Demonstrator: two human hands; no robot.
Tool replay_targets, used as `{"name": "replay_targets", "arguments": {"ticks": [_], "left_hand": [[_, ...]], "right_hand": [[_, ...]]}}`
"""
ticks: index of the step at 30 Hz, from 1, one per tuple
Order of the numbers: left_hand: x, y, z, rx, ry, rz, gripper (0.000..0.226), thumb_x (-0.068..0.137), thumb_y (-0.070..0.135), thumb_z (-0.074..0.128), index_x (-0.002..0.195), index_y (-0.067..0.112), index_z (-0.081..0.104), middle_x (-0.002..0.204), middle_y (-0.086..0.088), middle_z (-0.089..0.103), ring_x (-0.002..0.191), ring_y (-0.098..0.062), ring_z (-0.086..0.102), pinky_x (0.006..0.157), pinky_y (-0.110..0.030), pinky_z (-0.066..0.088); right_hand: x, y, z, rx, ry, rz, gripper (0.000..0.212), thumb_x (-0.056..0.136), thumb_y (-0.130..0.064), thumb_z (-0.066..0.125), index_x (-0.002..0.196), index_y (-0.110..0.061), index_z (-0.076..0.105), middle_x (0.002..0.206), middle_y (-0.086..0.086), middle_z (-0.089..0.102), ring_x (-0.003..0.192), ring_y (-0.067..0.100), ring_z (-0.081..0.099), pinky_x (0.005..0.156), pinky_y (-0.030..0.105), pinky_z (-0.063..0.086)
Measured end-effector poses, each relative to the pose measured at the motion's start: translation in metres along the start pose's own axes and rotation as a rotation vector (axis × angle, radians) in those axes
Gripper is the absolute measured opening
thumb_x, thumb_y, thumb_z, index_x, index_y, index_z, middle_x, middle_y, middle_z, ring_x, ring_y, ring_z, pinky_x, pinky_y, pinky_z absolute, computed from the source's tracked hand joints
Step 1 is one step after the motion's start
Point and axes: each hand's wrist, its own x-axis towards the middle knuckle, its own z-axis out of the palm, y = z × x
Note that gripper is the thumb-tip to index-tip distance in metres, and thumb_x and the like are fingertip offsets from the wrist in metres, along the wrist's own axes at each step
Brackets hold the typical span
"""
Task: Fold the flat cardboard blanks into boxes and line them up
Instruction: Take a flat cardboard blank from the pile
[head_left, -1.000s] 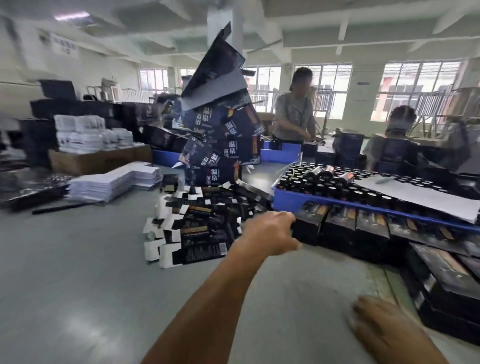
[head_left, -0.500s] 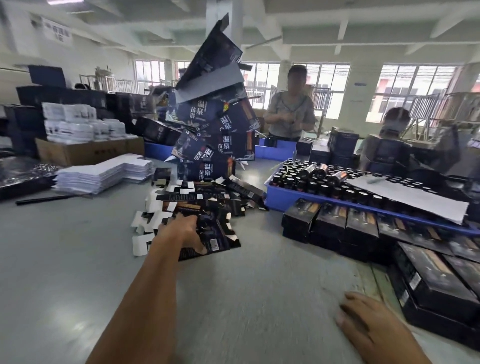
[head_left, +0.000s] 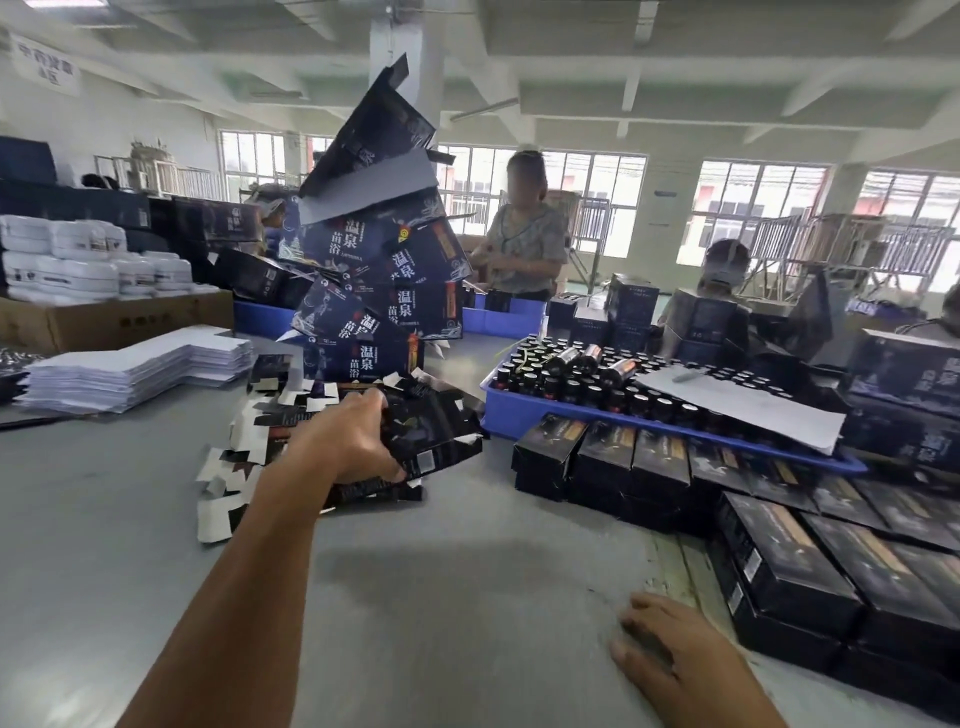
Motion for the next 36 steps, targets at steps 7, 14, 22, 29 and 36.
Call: {"name": "replay_targets", "arguments": {"ticks": [7, 14, 22, 29, 36], "left_hand": [[-0.032, 0.082, -0.001, -0.082, 0.077, 0.391, 0.077, 0.072, 0.035, 0.083, 0.135, 0.031, 0.040, 0.108, 0.014, 0.060, 0.097, -0.013, 0.059, 0.089, -0.041, 0.053], [-0.052, 0.126, 0.029, -0.065, 0.109, 0.650, 0.076, 0.075, 0.040, 0.078, 0.138, 0.039, 0.035, 0.131, 0.016, 0.057, 0.109, -0.011, 0.055, 0.093, -0.034, 0.050], [-0.066, 0.139, 0.036, -0.086, 0.123, 0.750, 0.079, 0.076, 0.045, 0.077, 0.138, 0.045, 0.029, 0.131, 0.023, 0.050, 0.114, -0.006, 0.050, 0.097, -0.030, 0.046], [-0.075, 0.149, 0.049, -0.091, 0.117, 0.861, 0.107, 0.075, 0.066, 0.072, 0.146, 0.059, -0.008, 0.147, 0.033, 0.021, 0.131, 0.002, 0.030, 0.111, -0.030, 0.035], [-0.084, 0.160, 0.055, -0.114, 0.266, 0.931, 0.099, 0.072, 0.081, 0.052, 0.148, 0.060, -0.007, 0.149, 0.038, 0.015, 0.126, 0.014, 0.019, 0.108, -0.019, 0.021]], "right_hand": [[0.008, -0.020, -0.057, 0.565, 0.228, 0.141, 0.013, 0.091, -0.040, 0.068, 0.104, -0.040, 0.070, 0.097, -0.018, 0.075, 0.088, -0.008, 0.068, 0.073, 0.011, 0.050], [-0.009, -0.050, -0.117, 0.704, 0.451, -0.006, 0.008, 0.085, -0.040, 0.071, 0.093, -0.037, 0.069, 0.097, -0.012, 0.076, 0.090, 0.008, 0.073, 0.084, 0.040, 0.059], [-0.015, -0.048, -0.124, 0.557, 0.333, -0.010, 0.021, 0.097, -0.027, 0.064, 0.104, -0.045, 0.071, 0.098, -0.021, 0.074, 0.088, 0.004, 0.071, 0.073, 0.025, 0.060], [-0.015, -0.049, -0.119, 0.545, 0.358, -0.026, 0.041, 0.101, -0.011, 0.057, 0.125, -0.044, 0.063, 0.107, -0.021, 0.071, 0.088, -0.007, 0.068, 0.060, 0.012, 0.054], [-0.019, -0.049, -0.122, 0.517, 0.381, -0.071, 0.043, 0.100, -0.010, 0.057, 0.130, -0.039, 0.062, 0.100, -0.012, 0.073, 0.057, 0.000, 0.063, 0.048, 0.012, 0.047]]}}
